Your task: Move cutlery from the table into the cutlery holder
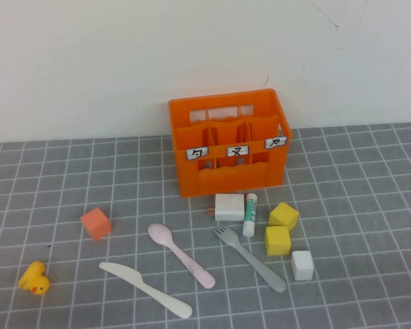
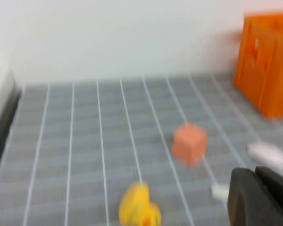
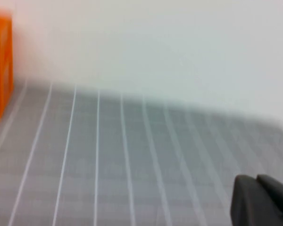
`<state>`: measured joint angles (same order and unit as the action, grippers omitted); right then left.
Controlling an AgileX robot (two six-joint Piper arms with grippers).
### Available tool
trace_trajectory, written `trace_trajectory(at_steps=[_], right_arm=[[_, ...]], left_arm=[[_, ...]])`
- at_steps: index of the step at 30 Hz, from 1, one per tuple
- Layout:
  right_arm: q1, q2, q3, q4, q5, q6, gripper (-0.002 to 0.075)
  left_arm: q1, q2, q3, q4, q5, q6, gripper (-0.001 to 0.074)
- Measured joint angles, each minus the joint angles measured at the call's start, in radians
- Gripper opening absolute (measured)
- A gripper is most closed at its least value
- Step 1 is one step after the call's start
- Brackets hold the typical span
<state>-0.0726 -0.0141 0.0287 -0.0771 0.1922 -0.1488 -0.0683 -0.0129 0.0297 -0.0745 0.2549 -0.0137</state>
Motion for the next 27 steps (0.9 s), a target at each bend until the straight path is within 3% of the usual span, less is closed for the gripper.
trace_trajectory(at_steps=[15,21,27], right_arm=[[0.0,0.0,0.0,-0.004,-0.99,0.0,-0.0003],[0.0,0.0,0.0,0.018,-1.085,0.035,-0.0003],[0.0,0.0,-0.034,0.025,-0.974,0.044,-0.0003]], left_arm=[[0.0,0.0,0.0,0.0,-0.806,0.014,-0.0001],[0.0,0.0,0.0,0.011,-0.958,-0.082,-0.0001],[0.0,-0.002,-0.043,0.038,-0.884,-0.14,-0.0001]])
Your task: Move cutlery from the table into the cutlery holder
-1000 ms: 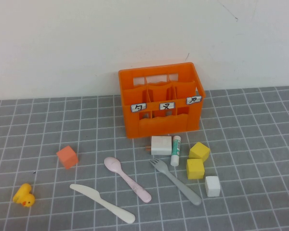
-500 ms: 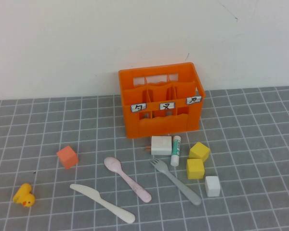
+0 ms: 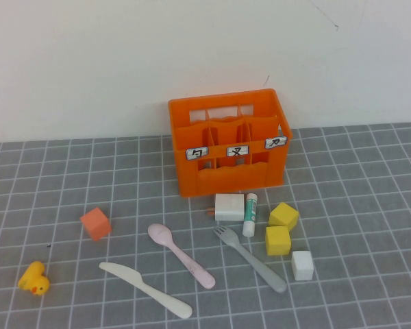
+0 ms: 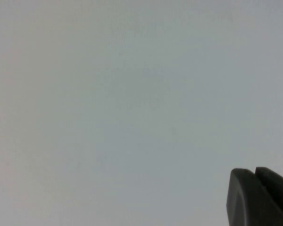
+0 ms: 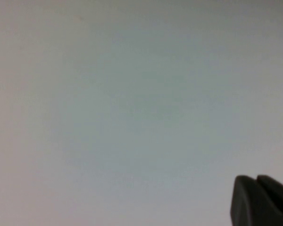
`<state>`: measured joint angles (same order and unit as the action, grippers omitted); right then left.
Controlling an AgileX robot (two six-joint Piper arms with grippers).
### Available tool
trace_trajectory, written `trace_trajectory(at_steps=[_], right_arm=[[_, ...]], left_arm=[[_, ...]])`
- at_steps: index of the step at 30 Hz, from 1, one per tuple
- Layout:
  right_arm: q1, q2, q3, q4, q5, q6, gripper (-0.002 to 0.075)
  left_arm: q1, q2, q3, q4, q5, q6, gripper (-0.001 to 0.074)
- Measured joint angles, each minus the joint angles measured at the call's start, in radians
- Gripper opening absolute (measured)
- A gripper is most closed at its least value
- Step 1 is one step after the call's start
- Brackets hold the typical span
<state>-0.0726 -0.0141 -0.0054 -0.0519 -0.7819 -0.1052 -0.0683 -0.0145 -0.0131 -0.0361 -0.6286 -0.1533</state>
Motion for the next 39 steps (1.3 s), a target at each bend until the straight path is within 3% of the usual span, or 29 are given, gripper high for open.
trace_trajectory(at_steps=[3,10,13,20,26,31,39], right_arm=[[0.0,0.0,-0.103,0.0,0.161,0.0,-0.0003],[0.0,0.052,-0.412,-0.024,0.587,-0.033,-0.0003],[0.0,0.12,-0.502,-0.037,0.82,-0.036,-0.0003],[0.0,0.329,-0.518,0.109,1.182,-0.086,-0.0003],[0.0,0.5,-0.485,0.308,1.377,-0.465,-0.0003],[0.0,0.63,-0.485,0.34,1.463,-0.677,-0.0003],[0.0,0.78,-0.485,0.452,1.474,-0.724,-0.0003]], left_arm=[[0.0,0.0,-0.121,0.004,0.187,-0.031,-0.0001],[0.0,0.05,-0.433,-0.015,0.94,-0.104,-0.0001],[0.0,0.085,-0.461,-0.017,1.08,-0.13,-0.0001],[0.0,0.109,-0.383,-0.14,1.046,-0.172,-0.0001],[0.0,0.15,-0.329,-0.391,1.024,-0.219,-0.0001],[0.0,0.304,-0.325,-0.573,1.13,-0.283,-0.0001],[0.0,0.606,-0.413,-0.793,1.275,0.056,-0.0001]])
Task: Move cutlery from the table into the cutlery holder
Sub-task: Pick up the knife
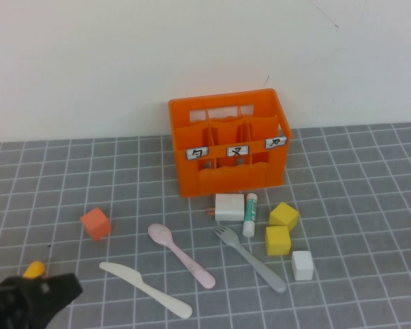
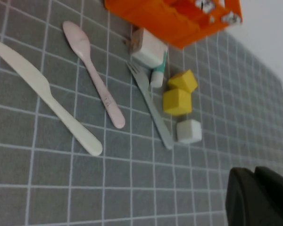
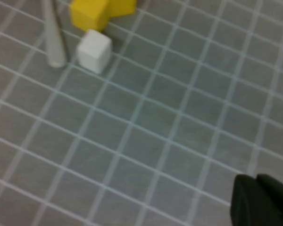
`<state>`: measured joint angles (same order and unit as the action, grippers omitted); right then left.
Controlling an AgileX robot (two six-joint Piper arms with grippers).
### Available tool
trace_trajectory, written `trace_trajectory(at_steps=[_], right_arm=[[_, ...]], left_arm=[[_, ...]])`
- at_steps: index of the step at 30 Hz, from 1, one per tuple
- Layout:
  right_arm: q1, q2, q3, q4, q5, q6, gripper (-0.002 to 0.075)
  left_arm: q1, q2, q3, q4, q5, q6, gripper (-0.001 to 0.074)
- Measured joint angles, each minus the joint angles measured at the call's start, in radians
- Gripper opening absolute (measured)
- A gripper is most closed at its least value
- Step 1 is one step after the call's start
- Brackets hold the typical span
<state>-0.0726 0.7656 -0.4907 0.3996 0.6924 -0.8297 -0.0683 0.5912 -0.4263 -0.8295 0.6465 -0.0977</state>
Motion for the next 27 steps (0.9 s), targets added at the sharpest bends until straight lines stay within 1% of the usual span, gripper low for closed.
trace_trajectory(at_steps=[5,10,14,18,22,24,27], right_arm=[[0.0,0.084,0.0,0.102,0.059,-0.076,-0.0003],[0.0,0.135,0.0,0.165,0.069,-0.139,-0.0003],[0.0,0.138,0.0,0.181,0.069,-0.165,-0.0003],[0.0,0.138,0.0,0.184,0.069,-0.174,-0.0003],[0.0,0.138,0.0,0.184,0.062,-0.182,-0.0003],[0.0,0.138,0.0,0.185,0.049,-0.184,-0.0003],[0.0,0.138,0.0,0.185,0.026,-0.186,-0.0003]], left_arm=[[0.0,0.16,-0.107,-0.002,0.035,0.146,-0.0001],[0.0,0.28,-0.211,0.015,0.036,0.226,-0.0001],[0.0,0.361,-0.275,0.07,0.025,0.241,-0.0001],[0.0,0.431,-0.301,0.197,0.023,0.193,-0.0001],[-0.006,0.526,-0.303,0.33,0.097,0.169,-0.0001],[-0.027,0.576,-0.303,0.374,0.149,0.167,-0.0001],[-0.065,0.635,-0.303,0.381,0.17,0.171,-0.0001]])
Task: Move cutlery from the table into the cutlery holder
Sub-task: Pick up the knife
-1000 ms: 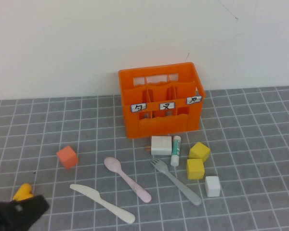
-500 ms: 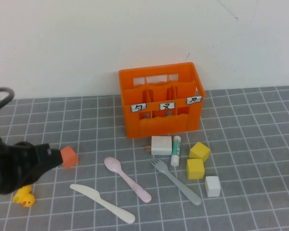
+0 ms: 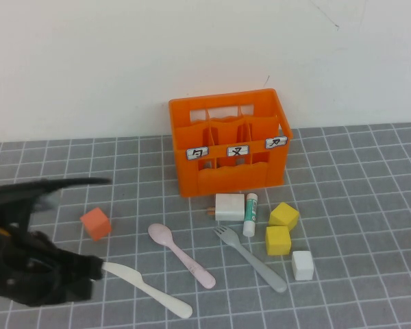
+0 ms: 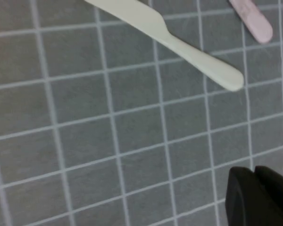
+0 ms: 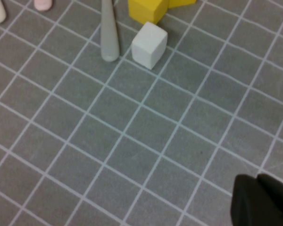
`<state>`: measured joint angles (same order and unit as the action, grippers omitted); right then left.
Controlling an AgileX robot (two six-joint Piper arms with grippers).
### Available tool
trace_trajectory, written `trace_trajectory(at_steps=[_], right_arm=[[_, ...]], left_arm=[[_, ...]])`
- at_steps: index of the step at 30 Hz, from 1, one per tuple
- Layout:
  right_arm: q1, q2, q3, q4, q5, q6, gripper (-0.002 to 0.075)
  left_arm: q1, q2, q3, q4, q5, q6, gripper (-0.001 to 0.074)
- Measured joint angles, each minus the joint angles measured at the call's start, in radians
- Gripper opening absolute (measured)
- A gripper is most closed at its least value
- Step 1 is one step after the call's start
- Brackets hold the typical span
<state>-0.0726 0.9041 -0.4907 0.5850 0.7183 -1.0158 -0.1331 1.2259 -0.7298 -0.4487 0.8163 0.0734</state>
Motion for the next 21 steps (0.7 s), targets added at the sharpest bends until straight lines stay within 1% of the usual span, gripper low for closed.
trace_trajectory(at_steps=[4,12,15,18,21], right_arm=[[0.0,0.0,0.0,0.0,-0.005,-0.002,-0.0003],[0.0,0.0,0.0,0.0,-0.005,-0.022,-0.0003],[0.0,0.0,0.0,-0.002,-0.005,-0.022,-0.0003],[0.0,0.0,0.0,-0.002,-0.009,-0.022,-0.0003],[0.0,0.0,0.0,0.0,-0.01,-0.022,-0.0003]], left_arm=[[-0.025,0.071,0.0,-0.08,-0.007,0.052,-0.0001],[-0.026,0.176,-0.005,-0.201,-0.132,0.112,-0.0001],[-0.026,0.218,-0.006,-0.234,-0.152,0.176,-0.0001],[-0.029,0.259,-0.006,-0.252,-0.152,0.192,-0.0001],[-0.073,0.282,-0.006,-0.252,-0.163,0.212,-0.0001]])
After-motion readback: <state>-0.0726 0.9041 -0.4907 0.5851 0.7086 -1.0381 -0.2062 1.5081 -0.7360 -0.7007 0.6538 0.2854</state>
